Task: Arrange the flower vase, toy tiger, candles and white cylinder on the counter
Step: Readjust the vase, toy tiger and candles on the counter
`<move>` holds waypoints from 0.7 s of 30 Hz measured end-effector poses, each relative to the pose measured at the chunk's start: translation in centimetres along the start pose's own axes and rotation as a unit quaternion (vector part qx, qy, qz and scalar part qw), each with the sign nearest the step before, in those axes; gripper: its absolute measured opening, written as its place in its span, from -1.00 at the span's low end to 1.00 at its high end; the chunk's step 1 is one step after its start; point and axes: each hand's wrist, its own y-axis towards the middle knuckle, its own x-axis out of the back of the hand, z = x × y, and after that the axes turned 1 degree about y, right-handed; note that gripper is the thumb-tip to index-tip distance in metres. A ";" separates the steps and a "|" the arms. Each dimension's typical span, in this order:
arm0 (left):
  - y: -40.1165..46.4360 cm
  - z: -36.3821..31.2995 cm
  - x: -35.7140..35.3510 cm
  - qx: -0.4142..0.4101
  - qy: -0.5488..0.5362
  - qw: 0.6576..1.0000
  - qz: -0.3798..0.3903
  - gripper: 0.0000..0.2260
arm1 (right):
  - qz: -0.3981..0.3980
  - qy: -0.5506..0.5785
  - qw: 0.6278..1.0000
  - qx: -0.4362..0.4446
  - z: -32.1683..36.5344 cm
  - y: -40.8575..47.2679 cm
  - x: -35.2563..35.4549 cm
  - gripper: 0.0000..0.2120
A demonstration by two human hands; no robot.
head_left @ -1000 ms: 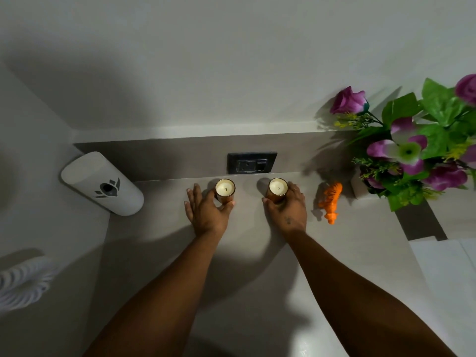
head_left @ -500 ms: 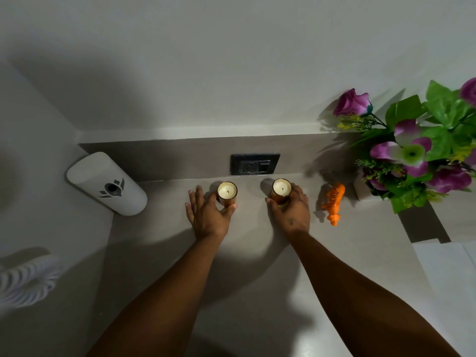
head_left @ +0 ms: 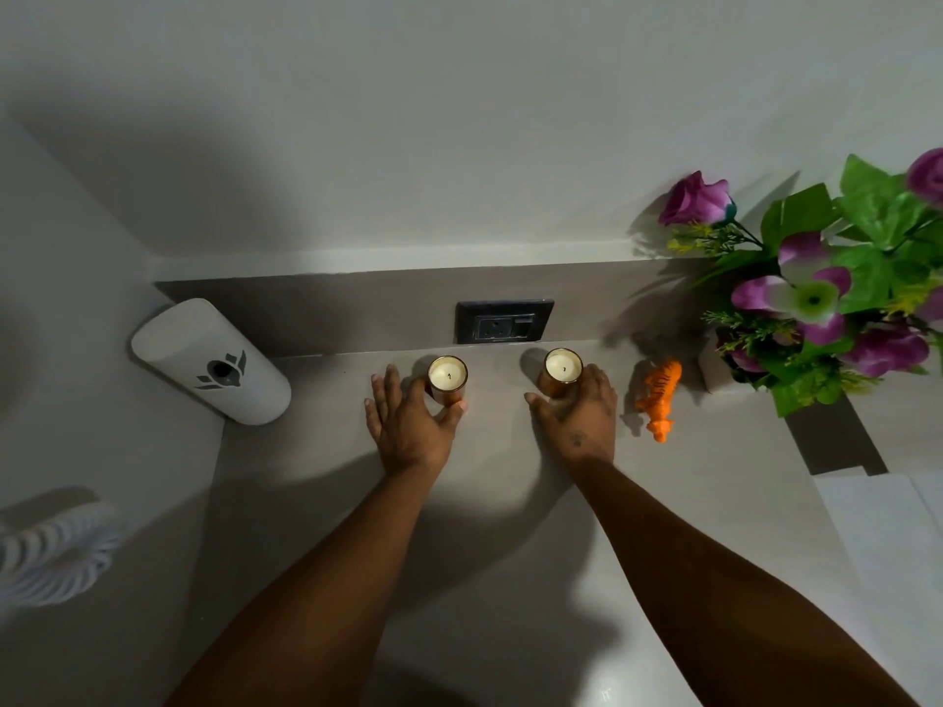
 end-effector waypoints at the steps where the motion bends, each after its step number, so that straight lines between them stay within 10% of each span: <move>1: -0.1 0.0 0.2 -0.003 0.000 1.000 0.001 -0.31 | 0.000 -0.017 1.000 0.004 -0.1 -0.8 0.0 -0.19; 17: -6.9 5.3 1.9 -0.084 0.222 0.969 0.071 -0.18 | 0.185 -0.315 0.906 0.215 0.3 -13.7 -1.8 -0.14; 21: -6.7 5.0 4.8 -0.101 0.240 0.965 -0.027 -0.15 | 0.183 -0.305 0.909 0.219 0.3 -13.7 -1.3 -0.14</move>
